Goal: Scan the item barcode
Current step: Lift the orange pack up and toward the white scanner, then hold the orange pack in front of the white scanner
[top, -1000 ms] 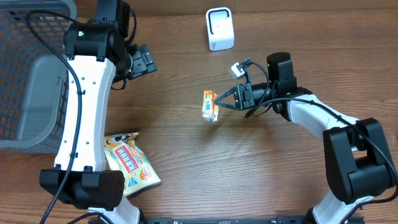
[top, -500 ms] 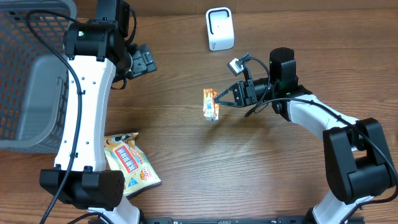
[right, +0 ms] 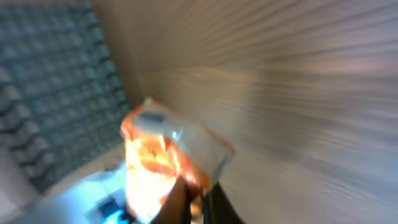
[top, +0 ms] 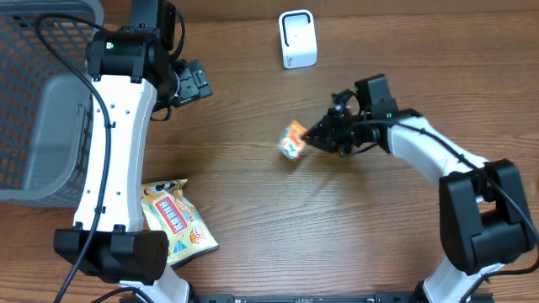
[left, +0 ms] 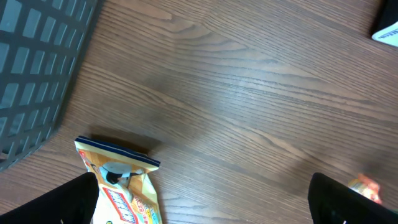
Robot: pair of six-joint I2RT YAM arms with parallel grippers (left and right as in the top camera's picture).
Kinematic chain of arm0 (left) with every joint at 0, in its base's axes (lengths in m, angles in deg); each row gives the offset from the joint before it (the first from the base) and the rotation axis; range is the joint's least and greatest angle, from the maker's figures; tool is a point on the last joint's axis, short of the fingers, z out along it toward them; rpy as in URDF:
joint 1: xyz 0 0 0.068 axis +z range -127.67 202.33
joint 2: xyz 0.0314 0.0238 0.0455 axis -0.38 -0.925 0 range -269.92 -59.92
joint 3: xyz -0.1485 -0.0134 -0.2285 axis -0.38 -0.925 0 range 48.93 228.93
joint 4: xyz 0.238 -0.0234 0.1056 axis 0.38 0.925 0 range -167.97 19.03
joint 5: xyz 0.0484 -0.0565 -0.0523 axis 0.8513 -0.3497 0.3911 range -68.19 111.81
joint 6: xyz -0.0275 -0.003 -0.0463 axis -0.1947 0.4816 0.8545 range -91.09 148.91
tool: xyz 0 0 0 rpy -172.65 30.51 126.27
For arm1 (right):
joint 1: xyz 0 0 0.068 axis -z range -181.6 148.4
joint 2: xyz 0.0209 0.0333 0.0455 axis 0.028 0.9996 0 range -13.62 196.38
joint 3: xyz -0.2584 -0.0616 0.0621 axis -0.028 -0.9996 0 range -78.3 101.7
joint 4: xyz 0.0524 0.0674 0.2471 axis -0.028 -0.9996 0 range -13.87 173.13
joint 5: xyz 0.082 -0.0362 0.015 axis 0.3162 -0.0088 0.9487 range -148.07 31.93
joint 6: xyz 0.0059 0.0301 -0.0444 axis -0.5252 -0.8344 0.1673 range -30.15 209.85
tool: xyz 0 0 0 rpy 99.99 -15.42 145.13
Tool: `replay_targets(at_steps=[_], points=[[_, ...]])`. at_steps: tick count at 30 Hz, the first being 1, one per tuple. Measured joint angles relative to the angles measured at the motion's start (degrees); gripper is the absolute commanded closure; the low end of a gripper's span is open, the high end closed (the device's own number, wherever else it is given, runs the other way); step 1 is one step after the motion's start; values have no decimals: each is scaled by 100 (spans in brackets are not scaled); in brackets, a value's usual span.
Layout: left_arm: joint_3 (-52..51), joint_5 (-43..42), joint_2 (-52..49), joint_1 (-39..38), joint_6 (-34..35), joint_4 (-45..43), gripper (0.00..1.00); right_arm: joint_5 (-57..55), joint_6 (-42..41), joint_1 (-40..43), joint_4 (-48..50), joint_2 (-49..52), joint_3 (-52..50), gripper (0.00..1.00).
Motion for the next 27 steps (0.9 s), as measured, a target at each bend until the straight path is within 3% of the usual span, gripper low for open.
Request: replay_targets(at_steps=[5, 9, 20, 27], points=[[0, -2, 0, 0, 0, 0, 0, -2651, 1075, -133, -1790, 37, 1451, 96], [0, -2, 0, 0, 0, 0, 0, -4175, 1858, -199, -1867, 33, 2280, 96], [0, -2, 0, 0, 0, 0, 0, -6030, 3899, -575, -61, 31, 2472, 96], [0, 0, 0, 0, 0, 0, 0, -6902, 4911, -966, 1624, 37, 2509, 96]])
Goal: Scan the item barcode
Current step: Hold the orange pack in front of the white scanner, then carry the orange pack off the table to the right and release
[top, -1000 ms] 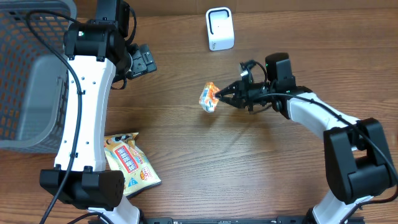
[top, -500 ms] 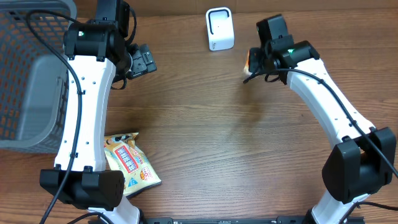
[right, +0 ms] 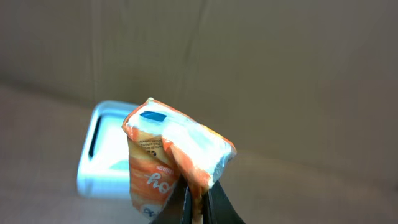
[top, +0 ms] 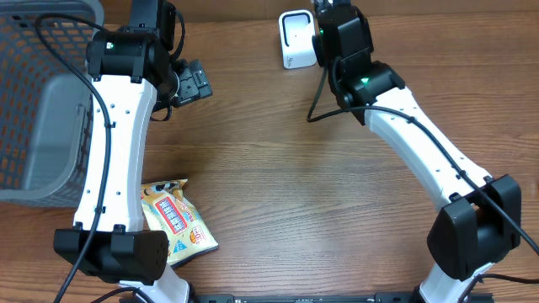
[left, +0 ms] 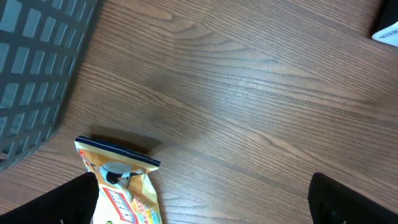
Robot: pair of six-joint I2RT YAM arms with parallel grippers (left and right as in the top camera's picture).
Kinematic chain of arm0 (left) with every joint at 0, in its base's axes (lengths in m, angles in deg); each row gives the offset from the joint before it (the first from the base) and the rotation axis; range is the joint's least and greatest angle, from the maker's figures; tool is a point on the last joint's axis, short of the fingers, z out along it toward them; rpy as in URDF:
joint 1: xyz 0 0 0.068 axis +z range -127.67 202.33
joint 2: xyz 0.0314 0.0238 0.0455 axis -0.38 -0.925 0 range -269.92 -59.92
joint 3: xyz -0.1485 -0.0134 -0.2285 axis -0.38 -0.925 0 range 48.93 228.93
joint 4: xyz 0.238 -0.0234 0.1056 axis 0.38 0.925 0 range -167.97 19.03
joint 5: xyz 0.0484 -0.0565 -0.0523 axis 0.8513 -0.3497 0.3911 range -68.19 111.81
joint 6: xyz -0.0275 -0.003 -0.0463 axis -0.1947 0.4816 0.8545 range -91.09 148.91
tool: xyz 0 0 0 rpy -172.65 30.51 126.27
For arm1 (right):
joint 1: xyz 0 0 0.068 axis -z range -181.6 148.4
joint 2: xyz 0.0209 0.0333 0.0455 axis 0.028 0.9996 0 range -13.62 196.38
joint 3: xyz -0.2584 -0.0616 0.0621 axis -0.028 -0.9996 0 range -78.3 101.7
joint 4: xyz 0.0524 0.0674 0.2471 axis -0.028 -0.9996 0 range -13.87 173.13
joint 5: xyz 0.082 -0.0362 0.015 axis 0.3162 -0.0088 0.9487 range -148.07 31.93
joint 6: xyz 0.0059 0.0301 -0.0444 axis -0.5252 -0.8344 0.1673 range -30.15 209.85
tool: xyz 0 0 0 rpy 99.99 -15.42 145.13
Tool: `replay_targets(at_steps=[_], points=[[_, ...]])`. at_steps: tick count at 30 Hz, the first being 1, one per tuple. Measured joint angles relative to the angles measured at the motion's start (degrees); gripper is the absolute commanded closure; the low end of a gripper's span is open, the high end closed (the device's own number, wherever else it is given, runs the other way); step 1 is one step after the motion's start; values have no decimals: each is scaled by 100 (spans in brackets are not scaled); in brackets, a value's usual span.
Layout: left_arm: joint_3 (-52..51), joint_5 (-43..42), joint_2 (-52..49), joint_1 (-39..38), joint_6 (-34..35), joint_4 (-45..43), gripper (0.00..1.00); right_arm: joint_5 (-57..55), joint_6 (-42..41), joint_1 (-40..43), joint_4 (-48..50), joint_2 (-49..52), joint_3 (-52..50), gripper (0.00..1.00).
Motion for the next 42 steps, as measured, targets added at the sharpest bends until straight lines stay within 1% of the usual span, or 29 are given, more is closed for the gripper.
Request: replay_targets(at_steps=[4, 5, 6, 8, 11, 13, 15, 18, 21, 26, 28, 32, 36, 38, 40, 42], points=[[0, 0, 0, 0, 0, 0, 0, -70, 671, -22, 951, 203, 66, 96], [0, 0, 0, 0, 0, -2, 0, 48, 1075, -20, 1305, 376, 92, 96], [0, 0, 0, 0, 0, 2, 0, 105, 1268, -17, 1425, 468, 109, 96], [-2, 0, 0, 0, 0, 0, 0, 284, 2004, -15, 1912, 802, 111, 96], [-4, 0, 0, 0, 0, 0, 0, 546, 3220, -17, 2380, 1331, 111, 96], [-4, -2, 0, 0, 0, 0, 0, 706, 4127, -17, 2568, 1676, 111, 96], [-4, 0, 0, 0, 0, 0, 0, 841, 4780, -17, 2732, 1919, 111, 96], [-4, -2, 0, 0, 0, 0, 0, 988, 5394, -17, 2822, 2107, 111, 96], [-4, -2, 0, 0, 0, 0, 0, 1099, 5731, -17, 2865, 2149, 111, 96], [-4, -2, 0, 0, 0, 0, 0, 1119, 5807, -15, 2964, 2151, 111, 96], [-4, -2, 0, 0, 0, 0, 0, 1034, 5532, -11, 3254, 2155, 109, 96], [-4, 0, 0, 0, 0, 0, 0, 577, 4719, 66, 3947, 2151, 111, 96], [-4, -2, 0, 0, 0, 0, 0, -11, 3989, 367, 3976, 2109, 111, 96], [-4, -2, 0, 0, 0, 2, 0, -411, 3410, 660, 3698, 1980, 111, 96], [-4, -4, 0, 0, 0, 4, 0, -754, 2811, 1029, 3119, 1757, 109, 96], [-4, -7, 0, 0, 0, 4, 0, -988, 2142, 1475, 2286, 1467, 114, 96]])
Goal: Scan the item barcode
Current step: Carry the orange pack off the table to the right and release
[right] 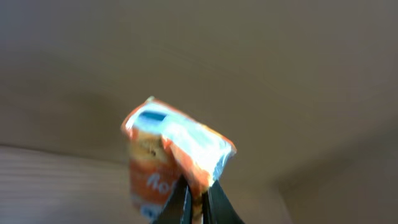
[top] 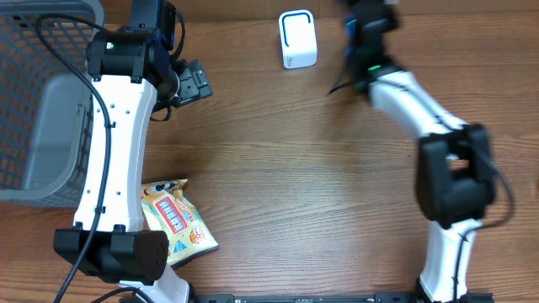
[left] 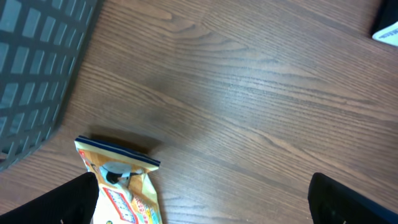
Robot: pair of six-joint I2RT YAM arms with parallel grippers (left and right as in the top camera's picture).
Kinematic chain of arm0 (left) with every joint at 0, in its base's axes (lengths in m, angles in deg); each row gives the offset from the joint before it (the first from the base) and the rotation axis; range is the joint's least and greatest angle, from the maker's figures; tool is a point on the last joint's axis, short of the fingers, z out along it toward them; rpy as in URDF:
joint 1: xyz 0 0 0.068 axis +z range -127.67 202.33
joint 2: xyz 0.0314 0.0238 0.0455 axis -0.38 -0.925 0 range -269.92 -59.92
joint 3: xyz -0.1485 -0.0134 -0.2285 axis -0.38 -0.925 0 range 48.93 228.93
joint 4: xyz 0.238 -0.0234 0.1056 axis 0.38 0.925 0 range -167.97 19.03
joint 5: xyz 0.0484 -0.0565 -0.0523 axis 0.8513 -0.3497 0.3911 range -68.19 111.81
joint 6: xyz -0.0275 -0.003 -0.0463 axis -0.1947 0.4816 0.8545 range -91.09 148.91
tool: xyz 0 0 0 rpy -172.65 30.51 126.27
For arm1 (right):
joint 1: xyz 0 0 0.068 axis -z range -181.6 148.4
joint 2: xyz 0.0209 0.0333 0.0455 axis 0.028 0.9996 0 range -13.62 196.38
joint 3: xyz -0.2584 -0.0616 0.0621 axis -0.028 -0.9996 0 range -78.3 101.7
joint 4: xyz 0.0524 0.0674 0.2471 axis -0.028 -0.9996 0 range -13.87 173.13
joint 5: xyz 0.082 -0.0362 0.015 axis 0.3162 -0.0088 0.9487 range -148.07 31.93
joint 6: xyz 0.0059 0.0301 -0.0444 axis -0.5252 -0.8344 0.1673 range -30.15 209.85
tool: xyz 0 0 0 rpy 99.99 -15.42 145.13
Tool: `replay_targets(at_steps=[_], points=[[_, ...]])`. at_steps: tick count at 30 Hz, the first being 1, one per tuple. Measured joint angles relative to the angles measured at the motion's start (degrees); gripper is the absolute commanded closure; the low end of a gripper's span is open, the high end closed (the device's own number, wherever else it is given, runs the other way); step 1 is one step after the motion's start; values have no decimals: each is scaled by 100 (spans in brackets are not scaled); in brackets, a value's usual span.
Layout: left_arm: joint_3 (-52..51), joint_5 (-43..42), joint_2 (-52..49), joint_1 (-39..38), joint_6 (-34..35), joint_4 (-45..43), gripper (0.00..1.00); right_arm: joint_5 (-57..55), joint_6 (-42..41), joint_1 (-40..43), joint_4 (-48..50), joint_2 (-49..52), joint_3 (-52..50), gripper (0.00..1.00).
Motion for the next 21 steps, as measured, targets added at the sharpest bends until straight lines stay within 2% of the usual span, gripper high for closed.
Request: replay_targets(at_steps=[6, 11, 14, 20, 21], points=[[-2, 2, 0, 0, 0, -2, 0, -221, -2295, 1572, -2717, -673, 57, 96], [-2, 4, 0, 0, 0, -7, 0, 706, -3720, 2811, -4546, -706, 42, 96], [-2, 4, 0, 0, 0, -2, 0, 1401, -4358, 3445, -5053, -706, 11, 96], [-2, 4, 0, 0, 0, -4, 0, 2177, -5112, 4374, -5239, -706, -337, 96], [-2, 4, 0, 0, 0, -4, 0, 2310, -5184, 4516, -5233, -706, -407, 93]])
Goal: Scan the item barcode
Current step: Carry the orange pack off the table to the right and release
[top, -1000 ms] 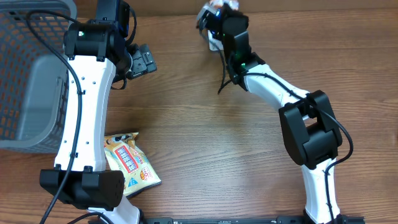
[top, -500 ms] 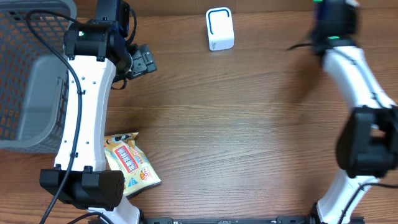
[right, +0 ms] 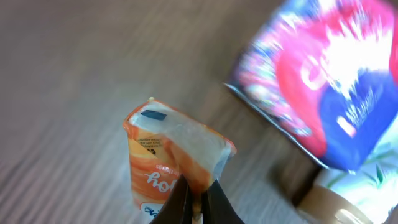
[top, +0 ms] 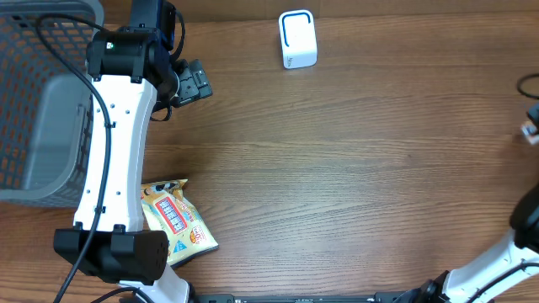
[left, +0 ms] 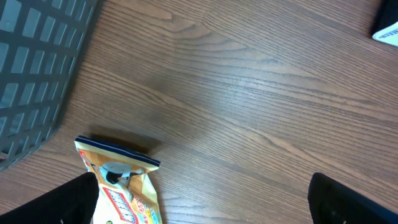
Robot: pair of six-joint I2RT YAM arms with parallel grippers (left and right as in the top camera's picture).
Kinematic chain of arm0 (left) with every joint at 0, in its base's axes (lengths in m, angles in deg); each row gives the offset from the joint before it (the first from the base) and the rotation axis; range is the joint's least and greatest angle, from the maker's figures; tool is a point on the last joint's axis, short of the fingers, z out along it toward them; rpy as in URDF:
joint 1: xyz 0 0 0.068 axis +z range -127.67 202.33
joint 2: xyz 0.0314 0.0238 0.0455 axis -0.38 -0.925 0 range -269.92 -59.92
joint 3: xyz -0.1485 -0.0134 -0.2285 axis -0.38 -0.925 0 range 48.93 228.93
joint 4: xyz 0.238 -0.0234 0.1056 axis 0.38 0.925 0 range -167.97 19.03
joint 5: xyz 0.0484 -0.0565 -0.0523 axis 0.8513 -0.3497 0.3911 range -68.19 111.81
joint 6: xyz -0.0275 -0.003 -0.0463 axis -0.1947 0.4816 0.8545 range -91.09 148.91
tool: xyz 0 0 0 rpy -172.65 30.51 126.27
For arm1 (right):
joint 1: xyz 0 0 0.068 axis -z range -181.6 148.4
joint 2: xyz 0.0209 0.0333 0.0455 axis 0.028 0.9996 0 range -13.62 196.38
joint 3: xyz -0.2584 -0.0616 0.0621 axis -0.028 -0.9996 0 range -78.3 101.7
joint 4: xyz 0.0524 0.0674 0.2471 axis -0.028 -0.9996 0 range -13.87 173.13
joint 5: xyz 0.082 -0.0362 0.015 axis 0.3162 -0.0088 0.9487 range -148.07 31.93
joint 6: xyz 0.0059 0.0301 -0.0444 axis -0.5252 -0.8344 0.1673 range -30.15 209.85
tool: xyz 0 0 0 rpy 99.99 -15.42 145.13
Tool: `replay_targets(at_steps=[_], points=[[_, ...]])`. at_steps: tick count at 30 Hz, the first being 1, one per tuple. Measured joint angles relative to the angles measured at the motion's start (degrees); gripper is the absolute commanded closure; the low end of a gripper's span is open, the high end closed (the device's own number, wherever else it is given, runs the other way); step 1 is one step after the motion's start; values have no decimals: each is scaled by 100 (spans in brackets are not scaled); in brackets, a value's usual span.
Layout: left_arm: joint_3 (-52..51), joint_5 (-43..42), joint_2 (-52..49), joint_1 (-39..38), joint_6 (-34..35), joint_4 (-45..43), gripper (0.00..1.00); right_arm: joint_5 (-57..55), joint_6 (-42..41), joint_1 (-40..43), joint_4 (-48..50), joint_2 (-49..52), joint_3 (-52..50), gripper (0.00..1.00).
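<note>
My right gripper [right: 198, 193] is shut on a small orange and white packet [right: 168, 155], pinched by its lower edge and hanging over wood grain in the right wrist view. In the overhead view that gripper and the packet are beyond the right edge; only the arm's lower link [top: 514, 244] shows. The white barcode scanner [top: 297, 39] stands at the back middle of the table. My left gripper [top: 192, 82] hangs at the back left, open and empty, with its dark fingers [left: 68, 202] far apart.
A grey mesh basket [top: 34, 101] fills the left side. A yellow snack bag [top: 175, 220] lies flat at the front left, and the left wrist view shows that yellow bag [left: 121, 186] too. A red and blue package [right: 323, 74] lies just beyond the held packet.
My right arm was at the table's back edge, right of the scanner. It now reaches past the right edge of the overhead view, packet still held, with a red and blue package nearby.
My right gripper held the orange packet low over the middle of the table. Then it held it up in front of the white scanner, then further right at the back edge. Now it is off to the right. The left arm never moved.
</note>
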Motion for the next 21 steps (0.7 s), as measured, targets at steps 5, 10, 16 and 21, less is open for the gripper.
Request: replay_targets(at_steps=[5, 10, 16, 21], points=[[0, 0, 0, 0, 0, 2, 0, 531, -223, 461, 87, 2, -166, 2], [0, 0, 0, 0, 0, 0, 0, 741, -256, 433, 66, 0, -166, 0], [0, 0, 0, 0, 0, 0, 0, 1685, -284, 321, -114, -50, -162, 0], [0, 2, 0, 0, 0, 0, 0, 4221, -291, 219, -109, -374, -114, 0]])
